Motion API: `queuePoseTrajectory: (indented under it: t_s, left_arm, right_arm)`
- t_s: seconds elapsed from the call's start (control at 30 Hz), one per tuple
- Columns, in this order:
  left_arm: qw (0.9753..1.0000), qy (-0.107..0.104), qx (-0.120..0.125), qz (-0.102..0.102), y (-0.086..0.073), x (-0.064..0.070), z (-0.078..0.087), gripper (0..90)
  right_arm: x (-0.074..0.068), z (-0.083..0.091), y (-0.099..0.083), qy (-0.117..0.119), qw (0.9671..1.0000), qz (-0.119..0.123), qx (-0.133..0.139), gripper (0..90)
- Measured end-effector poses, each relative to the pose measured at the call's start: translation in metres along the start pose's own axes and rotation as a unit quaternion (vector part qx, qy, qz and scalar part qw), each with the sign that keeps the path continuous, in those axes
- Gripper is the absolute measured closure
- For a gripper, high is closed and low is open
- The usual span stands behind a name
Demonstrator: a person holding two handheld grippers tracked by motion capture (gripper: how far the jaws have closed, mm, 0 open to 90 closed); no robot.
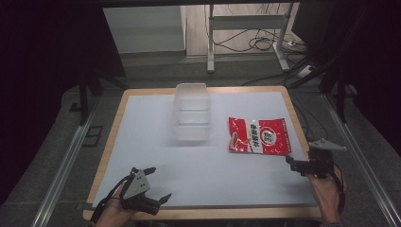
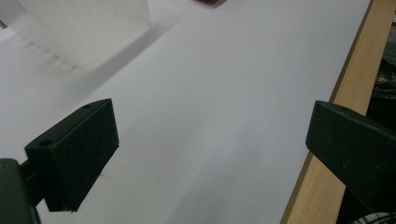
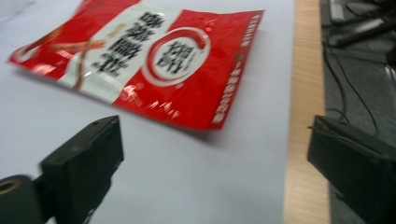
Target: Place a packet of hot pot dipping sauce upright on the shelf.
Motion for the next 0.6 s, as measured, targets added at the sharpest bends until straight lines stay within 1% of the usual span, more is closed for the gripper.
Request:
queuePoseTrajectory:
  t_s: [0.1, 0.17, 0.23, 0.37, 0.4, 0.6]
  left_arm:
    - [1.0000, 0.000, -0.001, -0.003, 0.0000, 0.0008, -0.0002, 2.6]
    - [1.0000, 0.000, -0.003, -0.006, 0.0000, 0.0008, -0.0002, 2.7]
    - [1.0000, -0.001, -0.003, -0.007, 0.0000, 0.0009, -0.0003, 2.8]
    - [0.9999, -0.002, -0.004, -0.009, 0.0000, 0.0012, -0.0003, 2.9]
    - [0.9999, -0.002, -0.004, -0.010, 0.0000, 0.0013, -0.0004, 2.9]
    - [0.9999, -0.002, -0.005, -0.014, 0.0000, 0.0023, -0.0008, 3.2]
  right_arm:
    - [-0.0018, 0.0014, -0.0054, 0.015, 0.9998, 0.008, 0.009, 0.0]
    - [-0.0024, 0.0007, -0.0048, 0.015, 0.9996, 0.015, 0.019, 0.0]
    - [-0.0035, -0.0001, -0.0038, 0.017, 0.9994, 0.022, 0.022, 0.0]
    - [-0.0051, -0.0036, -0.0053, 0.018, 0.9990, 0.041, 0.007, 0.0]
    - [-0.0051, -0.0044, -0.0057, 0.019, 0.9988, 0.045, 0.009, 0.0]
    - [-0.0061, -0.0054, -0.0052, 0.021, 0.9987, 0.046, 0.008, 0.0]
Point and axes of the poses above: each handheld gripper's, and its own axes: z roughly backward along the jaws, y roughly out of its top, x roughly to its right, the point moved 1 cm from there along -z, roughly forward along the jaws, and after that the axes turned 6 degrees about x, right-handed, at the moved point
